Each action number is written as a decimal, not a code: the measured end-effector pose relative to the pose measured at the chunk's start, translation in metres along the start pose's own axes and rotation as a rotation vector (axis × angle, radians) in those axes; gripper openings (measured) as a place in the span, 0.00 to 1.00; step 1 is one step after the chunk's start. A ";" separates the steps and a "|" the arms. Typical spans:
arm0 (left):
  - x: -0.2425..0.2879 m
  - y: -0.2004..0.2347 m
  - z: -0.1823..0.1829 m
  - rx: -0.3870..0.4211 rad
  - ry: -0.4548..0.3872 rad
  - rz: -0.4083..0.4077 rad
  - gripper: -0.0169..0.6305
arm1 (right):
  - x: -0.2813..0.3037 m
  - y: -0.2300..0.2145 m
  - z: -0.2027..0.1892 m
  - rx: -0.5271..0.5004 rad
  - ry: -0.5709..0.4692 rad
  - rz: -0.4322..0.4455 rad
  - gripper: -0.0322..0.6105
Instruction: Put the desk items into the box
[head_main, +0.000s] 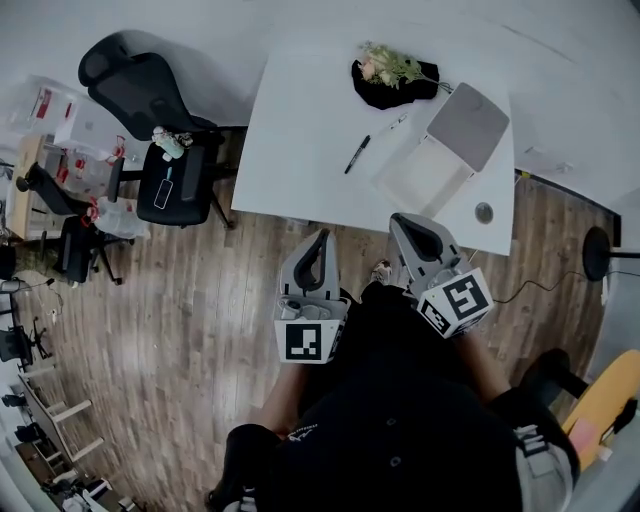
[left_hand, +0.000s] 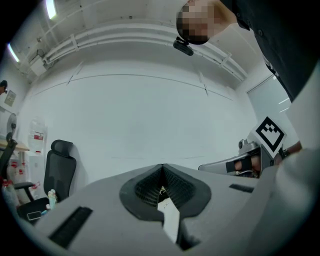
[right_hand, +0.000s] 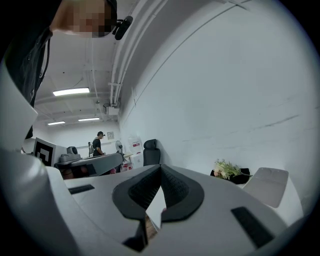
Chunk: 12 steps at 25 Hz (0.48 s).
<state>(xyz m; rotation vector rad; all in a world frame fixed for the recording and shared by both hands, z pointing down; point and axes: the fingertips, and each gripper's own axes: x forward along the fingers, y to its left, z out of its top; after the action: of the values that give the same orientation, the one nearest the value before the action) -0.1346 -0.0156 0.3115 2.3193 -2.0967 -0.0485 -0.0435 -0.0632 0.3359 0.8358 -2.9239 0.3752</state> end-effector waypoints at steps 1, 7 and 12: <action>0.005 -0.003 -0.002 -0.007 0.002 -0.003 0.04 | -0.002 -0.005 0.000 0.002 -0.001 -0.006 0.05; 0.040 -0.018 -0.013 -0.019 0.028 -0.076 0.04 | -0.014 -0.035 0.002 0.015 0.003 -0.079 0.05; 0.071 -0.029 -0.016 -0.048 0.028 -0.187 0.04 | -0.028 -0.060 0.001 0.047 -0.017 -0.214 0.05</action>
<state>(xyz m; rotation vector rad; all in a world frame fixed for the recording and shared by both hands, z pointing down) -0.0985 -0.0839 0.3259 2.4643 -1.8391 -0.0666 0.0121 -0.0990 0.3434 1.1506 -2.8124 0.4215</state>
